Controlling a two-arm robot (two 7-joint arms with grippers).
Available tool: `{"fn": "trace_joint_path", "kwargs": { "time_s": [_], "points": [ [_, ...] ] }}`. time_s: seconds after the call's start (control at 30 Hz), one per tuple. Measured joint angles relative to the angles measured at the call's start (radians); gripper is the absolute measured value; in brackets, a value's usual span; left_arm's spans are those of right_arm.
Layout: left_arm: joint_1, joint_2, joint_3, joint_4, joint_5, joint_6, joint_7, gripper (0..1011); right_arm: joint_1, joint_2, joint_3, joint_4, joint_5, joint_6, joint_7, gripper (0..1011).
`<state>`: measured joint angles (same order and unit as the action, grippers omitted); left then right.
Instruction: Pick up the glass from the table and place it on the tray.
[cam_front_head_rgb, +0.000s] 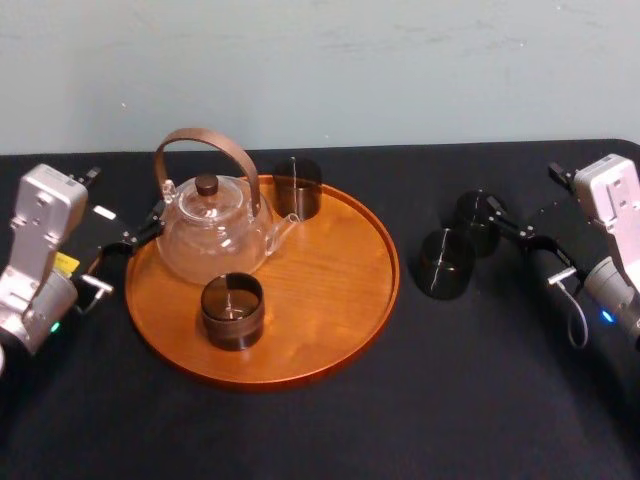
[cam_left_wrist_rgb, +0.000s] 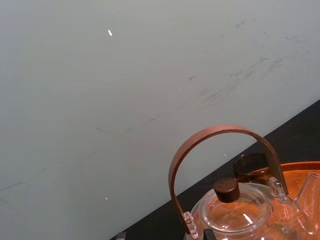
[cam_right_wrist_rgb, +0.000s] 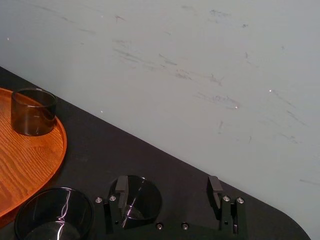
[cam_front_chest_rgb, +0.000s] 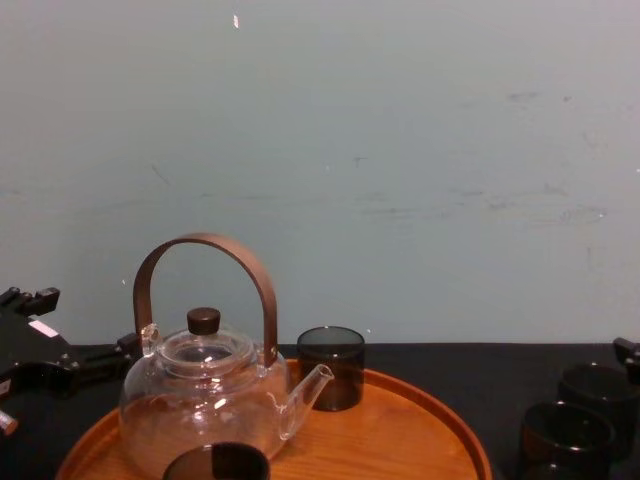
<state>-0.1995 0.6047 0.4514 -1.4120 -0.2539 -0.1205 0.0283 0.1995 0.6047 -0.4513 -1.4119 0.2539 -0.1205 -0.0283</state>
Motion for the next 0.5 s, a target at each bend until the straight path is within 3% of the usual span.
{"fn": "trace_joint_path", "kwargs": {
  "time_s": [0.5],
  "points": [
    [0.000,0.000,0.000,0.000,0.000,0.000,0.000,1001,0.000,0.000,0.000,0.000,0.000,0.000,0.000,1002]
  ]
}}
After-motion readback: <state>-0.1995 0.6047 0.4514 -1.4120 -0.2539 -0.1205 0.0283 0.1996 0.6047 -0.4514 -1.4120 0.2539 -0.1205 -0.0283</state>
